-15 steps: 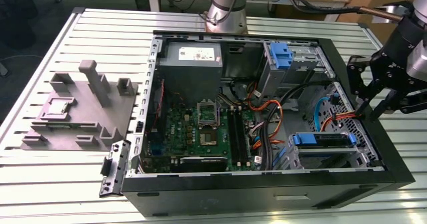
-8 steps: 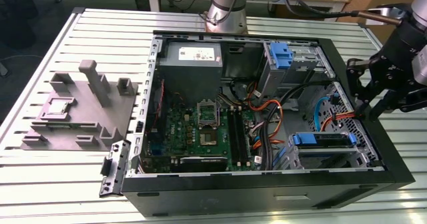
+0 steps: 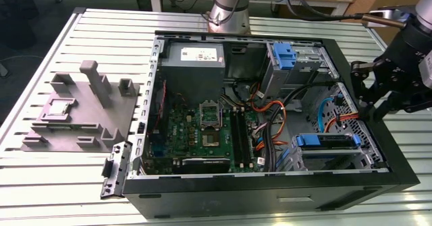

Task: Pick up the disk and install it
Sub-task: 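Insert the first disk wire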

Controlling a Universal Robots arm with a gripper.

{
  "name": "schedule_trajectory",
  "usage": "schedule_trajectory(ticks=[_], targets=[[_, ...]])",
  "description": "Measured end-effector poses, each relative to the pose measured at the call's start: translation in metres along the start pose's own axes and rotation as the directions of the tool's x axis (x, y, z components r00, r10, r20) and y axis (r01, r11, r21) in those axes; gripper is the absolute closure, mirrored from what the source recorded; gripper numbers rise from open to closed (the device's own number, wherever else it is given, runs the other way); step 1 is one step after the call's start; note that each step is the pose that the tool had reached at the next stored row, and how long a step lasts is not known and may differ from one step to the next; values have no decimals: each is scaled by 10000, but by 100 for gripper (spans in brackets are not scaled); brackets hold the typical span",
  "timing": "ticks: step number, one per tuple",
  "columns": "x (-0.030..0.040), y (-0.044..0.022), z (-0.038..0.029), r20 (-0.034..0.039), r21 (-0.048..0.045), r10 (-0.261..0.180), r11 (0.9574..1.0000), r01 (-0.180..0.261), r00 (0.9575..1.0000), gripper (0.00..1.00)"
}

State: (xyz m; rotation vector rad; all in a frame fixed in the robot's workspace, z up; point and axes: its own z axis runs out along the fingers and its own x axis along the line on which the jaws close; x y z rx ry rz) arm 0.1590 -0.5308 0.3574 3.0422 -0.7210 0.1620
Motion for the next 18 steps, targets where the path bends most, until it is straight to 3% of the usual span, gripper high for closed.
schedule_trajectory(ticks=[4, 9, 18], targets=[[-2, -8, 9, 3, 33, -336, 9994, 336, 9994, 69], [-5, -8, 27, 8, 111, -1082, 9941, 1082, 9941, 69], [-7, -107, 48, -1, 94, -1152, 9933, 1152, 9933, 69]])
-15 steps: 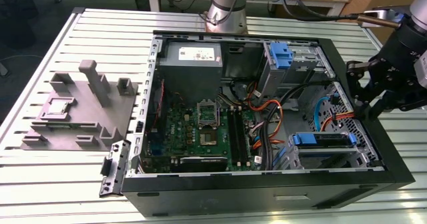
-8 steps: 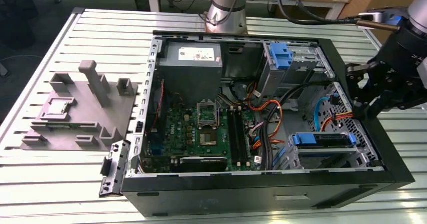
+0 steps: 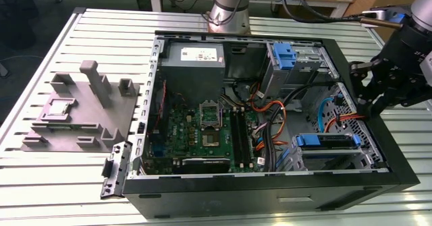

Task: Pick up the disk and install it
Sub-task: 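Insert the first disk wire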

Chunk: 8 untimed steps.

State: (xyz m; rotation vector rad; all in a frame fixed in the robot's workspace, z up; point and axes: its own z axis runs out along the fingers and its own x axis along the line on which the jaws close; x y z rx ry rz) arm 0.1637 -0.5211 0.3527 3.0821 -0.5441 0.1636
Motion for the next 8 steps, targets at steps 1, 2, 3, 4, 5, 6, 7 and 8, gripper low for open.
schedule_trajectory(ticks=[1, 2, 3, 4, 5, 6, 7, 8], targets=[[1, -1, 1, -6, -17, 0, 10000, 0, 10000, 71], [2, -1, 1, -17, -44, -7, 10000, 6, 10000, 71], [2, -1, 0, -26, -69, -19, 10000, 19, 10000, 71], [2, -1, -1, -38, -102, -37, 9999, 37, 10000, 78], [3, -2, -3, -56, -151, -55, 9999, 55, 10000, 78], [3, -2, -6, -72, -194, -65, 9998, 64, 10000, 78], [4, -1, -11, -78, -212, -71, 9998, 70, 9999, 78], [4, -1, -12, -81, -221, -76, 9997, 74, 9999, 78]])
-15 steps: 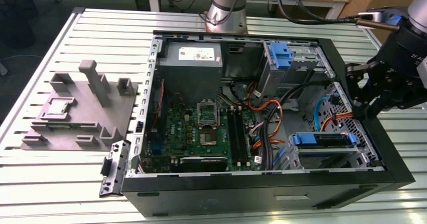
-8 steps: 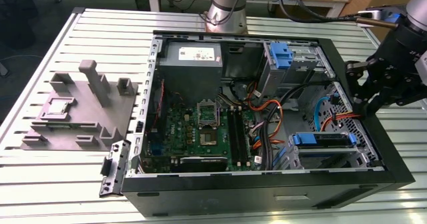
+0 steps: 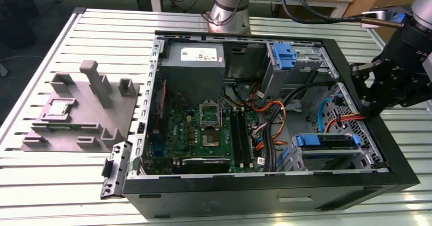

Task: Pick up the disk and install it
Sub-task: 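Insert the first disk wire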

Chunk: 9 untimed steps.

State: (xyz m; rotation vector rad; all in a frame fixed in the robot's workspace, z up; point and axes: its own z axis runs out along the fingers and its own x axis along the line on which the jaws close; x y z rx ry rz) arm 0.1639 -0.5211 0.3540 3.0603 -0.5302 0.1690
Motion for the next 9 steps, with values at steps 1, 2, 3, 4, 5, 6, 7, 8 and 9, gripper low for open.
schedule_trajectory(ticks=[1, 2, 3, 4, 5, 6, 7, 8, 9], targets=[[0, 0, 0, 0, 0, -2, 10000, 2, 10000, 78], [0, 0, 0, 0, -1, -4, 10000, 4, 10000, 78], [0, 0, 0, -3, -6, -7, 10000, 7, 10000, 78], [-1, 0, 0, -9, -10, -9, 10000, 9, 10000, 78], [-2, 0, 0, -17, -16, -11, 10000, 11, 10000, 78], [-2, 0, 0, -30, -25, -12, 10000, 12, 10000, 78], [-4, 1, 0, -47, -35, -13, 10000, 12, 10000, 78], [-5, 2, -1, -67, -43, -15, 10000, 15, 10000, 78], [-14, 5, -1, -152, -52, -26, 10000, 25, 9999, 76]])
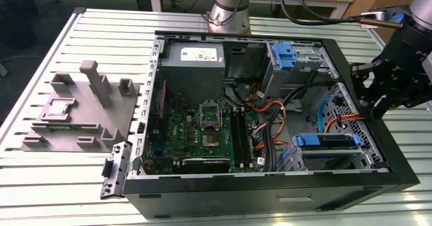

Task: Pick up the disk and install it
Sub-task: 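Insert the first disk wire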

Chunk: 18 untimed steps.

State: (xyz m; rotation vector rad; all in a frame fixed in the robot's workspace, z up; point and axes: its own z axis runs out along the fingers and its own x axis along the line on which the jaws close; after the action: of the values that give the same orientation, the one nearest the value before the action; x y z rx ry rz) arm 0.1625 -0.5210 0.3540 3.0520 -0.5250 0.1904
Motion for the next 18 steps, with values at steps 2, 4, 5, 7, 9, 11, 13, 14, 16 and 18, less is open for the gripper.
schedule_trajectory(ticks=[2, 4, 5, 7, 9, 11, 13, 14, 16, 18], targets=[[-16, 6, -2, -102, 29, -2, 10000, 2, 9999, 70], [-29, 10, -2, -216, 62, -4, 10000, 5, 9998, 70], [-30, 11, -1, -247, 67, -3, 10000, 4, 9997, 71], [-30, 10, 3, -274, 69, -4, 10000, 6, 9996, 79], [-30, 11, 3, -285, 65, -3, 10000, 5, 9996, 79], [-31, 11, 4, -286, 67, -3, 10000, 5, 9996, 79], [-30, 11, 3, -289, 65, -3, 10000, 5, 9996, 80], [-30, 10, 3, -288, 66, -3, 10000, 5, 9996, 80], [-29, 11, -12, -286, 68, -2, 10000, 4, 9996, 84], [-26, 11, -33, -287, 67, -3, 10000, 5, 9996, 84]])
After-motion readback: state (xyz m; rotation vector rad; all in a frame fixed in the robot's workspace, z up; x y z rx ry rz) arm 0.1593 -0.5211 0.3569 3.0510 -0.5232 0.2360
